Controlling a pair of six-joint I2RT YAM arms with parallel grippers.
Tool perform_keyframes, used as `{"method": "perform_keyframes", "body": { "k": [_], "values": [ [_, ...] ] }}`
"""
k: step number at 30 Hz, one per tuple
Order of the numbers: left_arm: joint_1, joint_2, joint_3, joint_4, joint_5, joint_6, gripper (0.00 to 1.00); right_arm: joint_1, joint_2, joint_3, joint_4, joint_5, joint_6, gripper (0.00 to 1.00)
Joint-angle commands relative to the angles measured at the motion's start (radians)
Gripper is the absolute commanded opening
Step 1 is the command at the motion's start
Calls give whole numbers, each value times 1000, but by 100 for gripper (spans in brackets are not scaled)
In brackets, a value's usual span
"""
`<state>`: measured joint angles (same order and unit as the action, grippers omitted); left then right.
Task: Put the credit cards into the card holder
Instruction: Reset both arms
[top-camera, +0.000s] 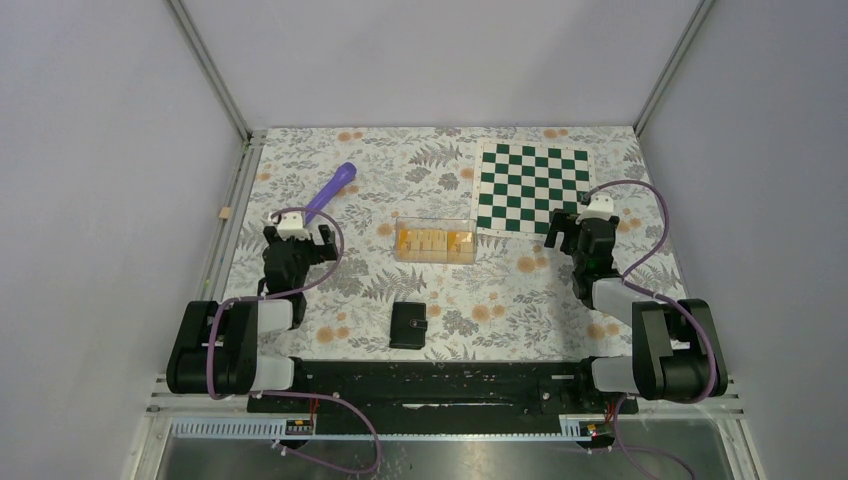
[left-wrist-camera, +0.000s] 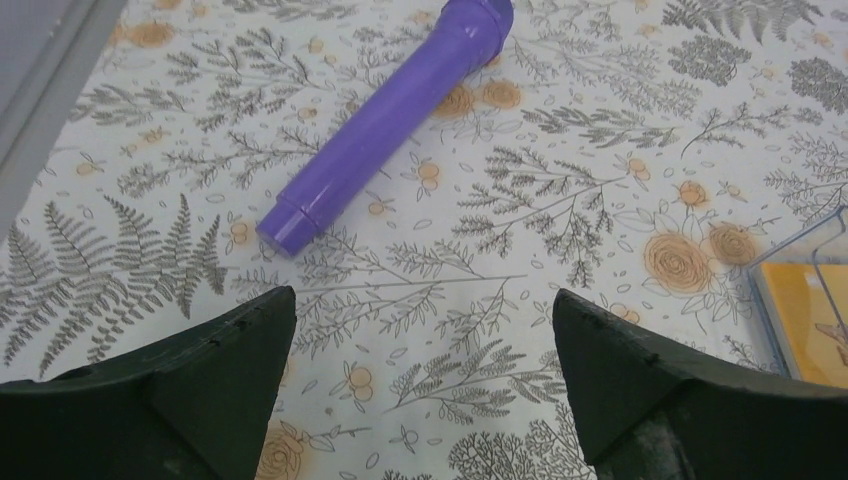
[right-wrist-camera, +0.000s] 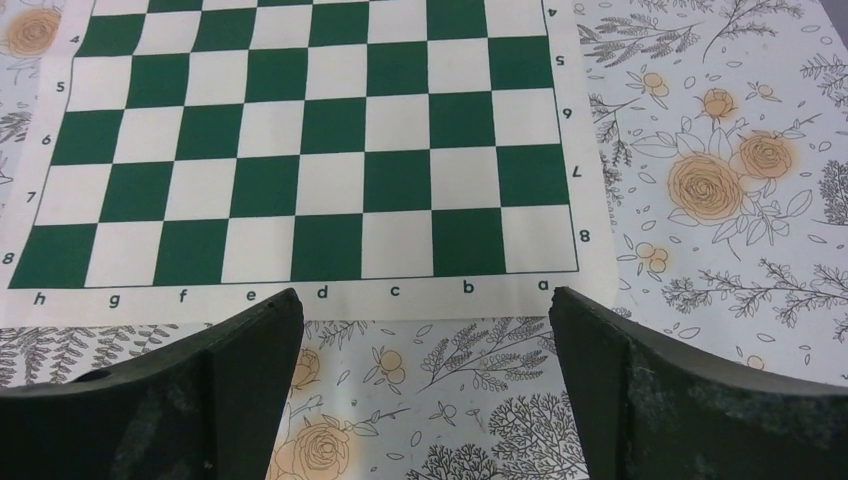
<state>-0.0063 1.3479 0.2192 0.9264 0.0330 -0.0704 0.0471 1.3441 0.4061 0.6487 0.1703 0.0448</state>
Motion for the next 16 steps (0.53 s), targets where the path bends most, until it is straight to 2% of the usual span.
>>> {"method": "perform_keyframes", "body": {
  "k": [1, 5, 16],
  "values": [
    [2, -1, 42, 88, 8, 29, 99, -4, -7, -3, 86, -10, -13, 99],
    [-4, -1, 40, 94, -54, 12, 99, -4, -7, -3, 86, -8, -12, 99],
    [-30, -2, 43, 88, -63, 38, 99, -5, -7, -3, 86, -9, -13, 99]
  ]
}}
